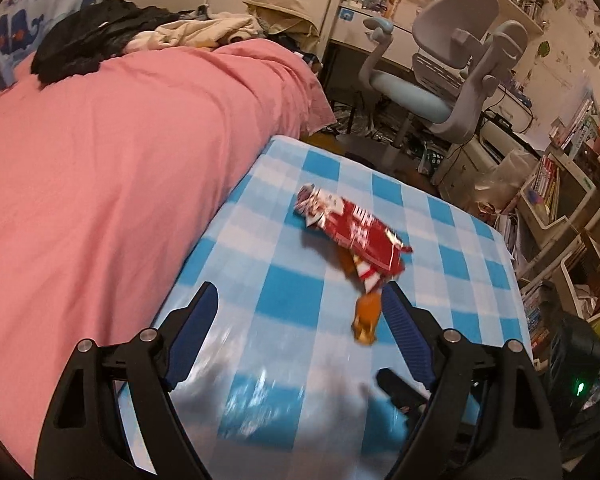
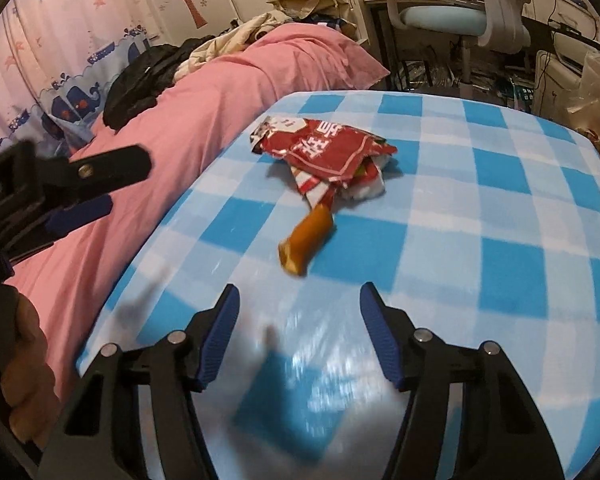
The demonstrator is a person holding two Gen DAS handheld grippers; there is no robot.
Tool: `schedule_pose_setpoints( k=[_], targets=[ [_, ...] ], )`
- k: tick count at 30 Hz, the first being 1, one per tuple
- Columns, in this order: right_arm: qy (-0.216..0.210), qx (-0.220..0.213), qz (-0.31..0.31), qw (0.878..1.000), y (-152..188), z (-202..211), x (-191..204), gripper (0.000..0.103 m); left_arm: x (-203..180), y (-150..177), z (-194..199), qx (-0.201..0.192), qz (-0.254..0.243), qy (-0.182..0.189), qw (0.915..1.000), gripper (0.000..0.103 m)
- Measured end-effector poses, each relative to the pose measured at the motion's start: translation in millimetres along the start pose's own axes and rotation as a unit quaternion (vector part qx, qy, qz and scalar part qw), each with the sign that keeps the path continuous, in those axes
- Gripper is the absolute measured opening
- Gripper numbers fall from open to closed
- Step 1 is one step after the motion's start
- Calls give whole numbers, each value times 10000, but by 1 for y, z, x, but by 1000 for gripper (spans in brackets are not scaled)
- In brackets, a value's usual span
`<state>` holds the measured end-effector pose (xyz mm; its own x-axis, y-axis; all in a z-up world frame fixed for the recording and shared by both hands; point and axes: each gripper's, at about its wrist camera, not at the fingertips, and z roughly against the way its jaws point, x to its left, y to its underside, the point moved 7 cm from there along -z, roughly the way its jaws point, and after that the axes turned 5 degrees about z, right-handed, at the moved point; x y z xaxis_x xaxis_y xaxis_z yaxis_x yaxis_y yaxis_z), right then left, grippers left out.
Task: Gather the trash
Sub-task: 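Grasp the red snack wrapper with the left gripper while the right grasps the orange bread stick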
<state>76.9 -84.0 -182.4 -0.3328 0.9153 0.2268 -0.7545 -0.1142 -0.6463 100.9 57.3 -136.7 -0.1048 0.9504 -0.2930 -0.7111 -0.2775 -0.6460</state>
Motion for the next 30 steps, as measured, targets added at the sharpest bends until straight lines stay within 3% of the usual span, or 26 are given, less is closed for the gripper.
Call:
schedule_pose_setpoints(
  k=[11, 15, 20, 22, 24, 26, 30],
  targets=[
    [86, 117, -83, 9999, -20, -34, -11, 45, -12, -42, -91, 338, 400, 168, 9985, 80],
    [123, 173, 199, 9996, -24, -38, -8, 30, -13, -44, -118, 560, 567, 270, 9964, 80],
    [47, 240, 489, 9985, -20, -33, -8, 21, -19, -44, -141, 763, 751, 533, 9928, 80],
    [9, 256, 512, 9984, -19, -27, -12, 21, -22, -45, -145, 790, 827, 695, 9910, 64],
    [-12, 275, 530, 9982, -15, -17, -17, 21, -26, -43, -150, 971, 919, 939, 9866, 30],
    [-47, 305, 517, 9982, -11, -9, -21, 21, -29, -41, -149, 1025, 1009, 1191, 9824, 16],
    [-125, 346, 420, 9984, 0, 13, -30, 21, -29, -54, -118, 712, 1076, 1434, 9812, 7]
  ],
)
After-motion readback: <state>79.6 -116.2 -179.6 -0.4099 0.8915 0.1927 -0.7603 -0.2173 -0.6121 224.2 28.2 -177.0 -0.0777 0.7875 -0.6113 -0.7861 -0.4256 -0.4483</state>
